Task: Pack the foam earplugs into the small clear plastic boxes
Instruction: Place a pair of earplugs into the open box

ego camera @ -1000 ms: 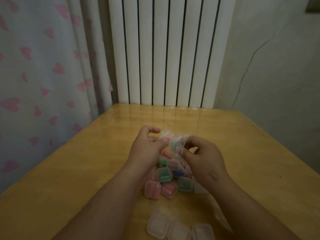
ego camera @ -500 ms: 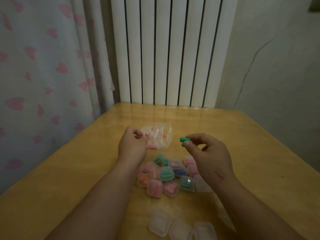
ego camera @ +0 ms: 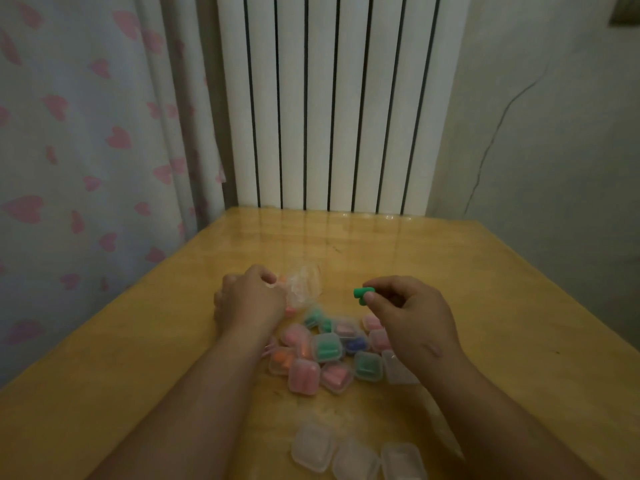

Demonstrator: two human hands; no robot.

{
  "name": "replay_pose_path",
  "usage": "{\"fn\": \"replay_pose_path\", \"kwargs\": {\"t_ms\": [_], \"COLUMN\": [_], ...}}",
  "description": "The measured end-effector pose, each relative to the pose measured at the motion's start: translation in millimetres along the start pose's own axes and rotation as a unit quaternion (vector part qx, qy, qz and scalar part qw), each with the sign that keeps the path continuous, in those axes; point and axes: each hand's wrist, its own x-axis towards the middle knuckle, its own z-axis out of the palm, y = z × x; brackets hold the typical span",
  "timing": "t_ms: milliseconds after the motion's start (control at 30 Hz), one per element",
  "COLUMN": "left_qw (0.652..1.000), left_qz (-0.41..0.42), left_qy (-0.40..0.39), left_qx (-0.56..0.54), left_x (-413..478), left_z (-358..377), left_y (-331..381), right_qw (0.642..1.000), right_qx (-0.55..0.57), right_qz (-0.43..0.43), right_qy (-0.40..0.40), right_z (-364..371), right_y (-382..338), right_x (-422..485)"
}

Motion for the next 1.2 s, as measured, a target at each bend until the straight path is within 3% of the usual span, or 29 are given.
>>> {"fn": "replay_pose_path", "kwargs": {"t_ms": [67, 133, 200, 267, 367, 500, 633, 900, 1200], "left_qw": [0.997, 0.977, 0.95, 0.918, 0.898, 0.914, 0.903, 0.907, 0.9], "left_qz": [0.056, 0.15, 0.223, 0.245, 0.24, 0.219, 0.19, 0.187, 0.167], "left_qy": [0.055, 0.061, -0.015, -0.121, -0.195, -0.184, -0.204, -0.179, -0.206], "left_qx": [-0.022, -0.137, -0.219, -0.288, -0.315, -0.288, -0.328, -0.331, -0.347], "left_x": [-9.9, -23.0, -36.2, -44.2, -49.1, -48.3, -49.1, -46.2, -47.6], "left_z": [-4.7, -9.6, -14.0, -15.6, -14.8, -6.8, -2.5, -4.2, -4.2], "left_y": [7.5, 18.4, 27.7, 31.7, 32.8, 31.1, 32.3, 32.1, 32.8], "right_qw": [0.999, 0.998, 0.996, 0.995, 0.994, 0.989, 0.969, 0.975, 0.974], "right_qx": [0.031, 0.057, 0.072, 0.084, 0.099, 0.138, 0.232, 0.201, 0.204], "right_qz": [0.014, 0.027, 0.035, 0.038, 0.037, 0.045, 0.082, 0.1, 0.098], "right_qy": [-0.012, -0.024, -0.03, -0.033, -0.034, -0.036, -0.019, 0.0, -0.012], "right_z": [0.1, -0.1, -0.8, -2.1, -3.2, -0.5, -3.2, -6.8, -6.9], "right_y": [-3.1, -6.0, -7.9, -8.9, -10.0, -11.7, -14.4, -14.1, -13.8], "right_x": [-0.8, -2.1, -3.2, -3.7, -4.1, -4.5, -4.8, -1.3, -4.4]}}
